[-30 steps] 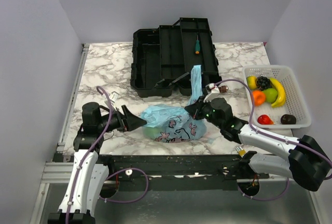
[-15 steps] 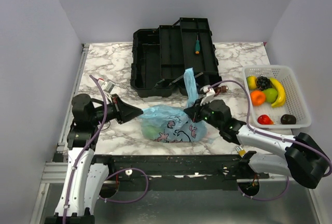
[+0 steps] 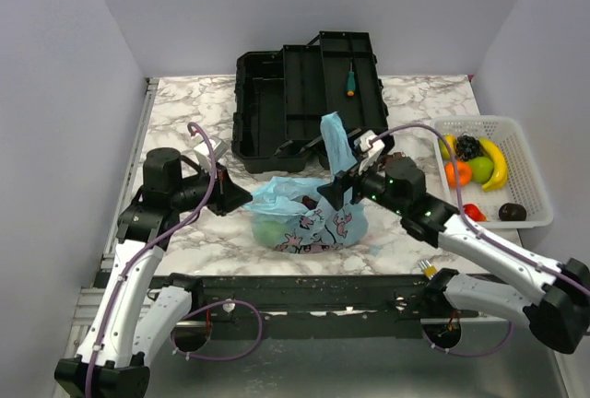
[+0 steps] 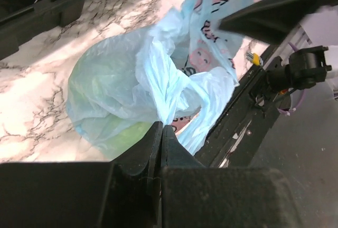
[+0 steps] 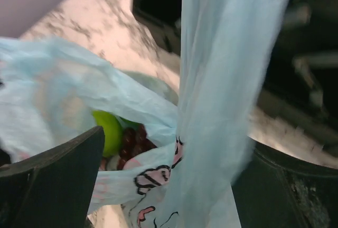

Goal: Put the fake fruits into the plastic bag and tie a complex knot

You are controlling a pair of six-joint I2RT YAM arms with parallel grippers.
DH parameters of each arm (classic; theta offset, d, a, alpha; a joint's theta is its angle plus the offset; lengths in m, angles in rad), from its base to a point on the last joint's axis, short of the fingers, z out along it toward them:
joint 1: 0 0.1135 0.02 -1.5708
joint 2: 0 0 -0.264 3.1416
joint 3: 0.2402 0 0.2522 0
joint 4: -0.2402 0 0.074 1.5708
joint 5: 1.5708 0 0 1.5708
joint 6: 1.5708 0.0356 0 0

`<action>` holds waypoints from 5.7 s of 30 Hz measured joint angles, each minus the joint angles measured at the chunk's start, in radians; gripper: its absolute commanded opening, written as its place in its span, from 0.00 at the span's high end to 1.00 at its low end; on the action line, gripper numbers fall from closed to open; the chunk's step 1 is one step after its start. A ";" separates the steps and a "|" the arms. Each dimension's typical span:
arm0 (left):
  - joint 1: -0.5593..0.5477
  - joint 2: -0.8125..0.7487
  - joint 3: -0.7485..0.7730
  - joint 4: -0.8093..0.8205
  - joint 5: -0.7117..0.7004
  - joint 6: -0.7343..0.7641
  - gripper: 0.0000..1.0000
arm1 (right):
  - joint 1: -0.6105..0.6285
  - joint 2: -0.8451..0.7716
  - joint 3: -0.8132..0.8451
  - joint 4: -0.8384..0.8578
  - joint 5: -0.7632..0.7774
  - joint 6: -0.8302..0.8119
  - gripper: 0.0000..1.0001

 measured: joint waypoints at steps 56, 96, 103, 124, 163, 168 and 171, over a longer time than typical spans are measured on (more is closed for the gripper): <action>0.123 -0.096 -0.074 0.119 0.179 -0.233 0.92 | 0.274 0.326 0.253 0.252 -0.286 -0.375 0.84; 0.060 -0.055 -0.015 0.155 0.080 -0.420 1.00 | 0.284 0.322 0.223 0.323 -0.295 -0.360 0.10; 0.060 -0.096 -0.015 0.125 0.100 -0.378 1.00 | 0.285 0.332 0.304 0.365 -0.272 -0.323 0.15; 0.053 -0.047 0.025 0.122 0.172 -0.378 1.00 | 0.298 0.582 -0.011 0.756 -0.318 -0.576 0.96; 0.129 -0.211 -0.360 0.388 -0.050 -0.443 0.16 | 0.237 0.570 0.038 0.613 -0.212 -0.348 0.99; 0.007 -0.156 -0.370 0.529 -0.079 -0.481 0.23 | 0.237 0.572 0.051 0.609 -0.185 -0.347 0.99; -0.063 -0.122 -0.372 0.600 -0.122 -0.489 0.38 | 0.242 0.576 0.055 0.609 -0.168 -0.348 0.99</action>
